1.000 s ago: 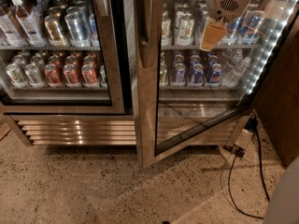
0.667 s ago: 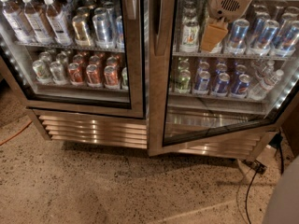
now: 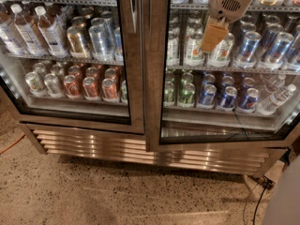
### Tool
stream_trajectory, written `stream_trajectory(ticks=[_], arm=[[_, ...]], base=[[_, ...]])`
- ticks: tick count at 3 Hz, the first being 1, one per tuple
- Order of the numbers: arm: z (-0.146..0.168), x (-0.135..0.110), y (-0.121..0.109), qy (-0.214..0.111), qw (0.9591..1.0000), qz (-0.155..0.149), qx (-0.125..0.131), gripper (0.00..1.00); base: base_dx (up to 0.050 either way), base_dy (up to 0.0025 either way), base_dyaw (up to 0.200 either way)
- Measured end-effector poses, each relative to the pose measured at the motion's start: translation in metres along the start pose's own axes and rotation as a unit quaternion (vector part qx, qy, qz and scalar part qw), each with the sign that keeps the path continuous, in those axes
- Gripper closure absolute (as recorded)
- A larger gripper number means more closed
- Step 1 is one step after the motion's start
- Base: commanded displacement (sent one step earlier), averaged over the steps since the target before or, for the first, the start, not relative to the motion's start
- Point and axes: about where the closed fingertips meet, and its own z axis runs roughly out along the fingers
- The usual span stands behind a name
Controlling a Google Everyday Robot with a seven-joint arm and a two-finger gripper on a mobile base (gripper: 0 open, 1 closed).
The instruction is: Close right fridge door
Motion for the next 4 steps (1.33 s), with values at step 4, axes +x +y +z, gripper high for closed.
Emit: stream_trajectory(ticks=[4], arm=[[0.0000,0.0000,0.0000,0.000,1.0000,0.000,0.000,1.00]], base=[[0.002,0.00167,-0.026]])
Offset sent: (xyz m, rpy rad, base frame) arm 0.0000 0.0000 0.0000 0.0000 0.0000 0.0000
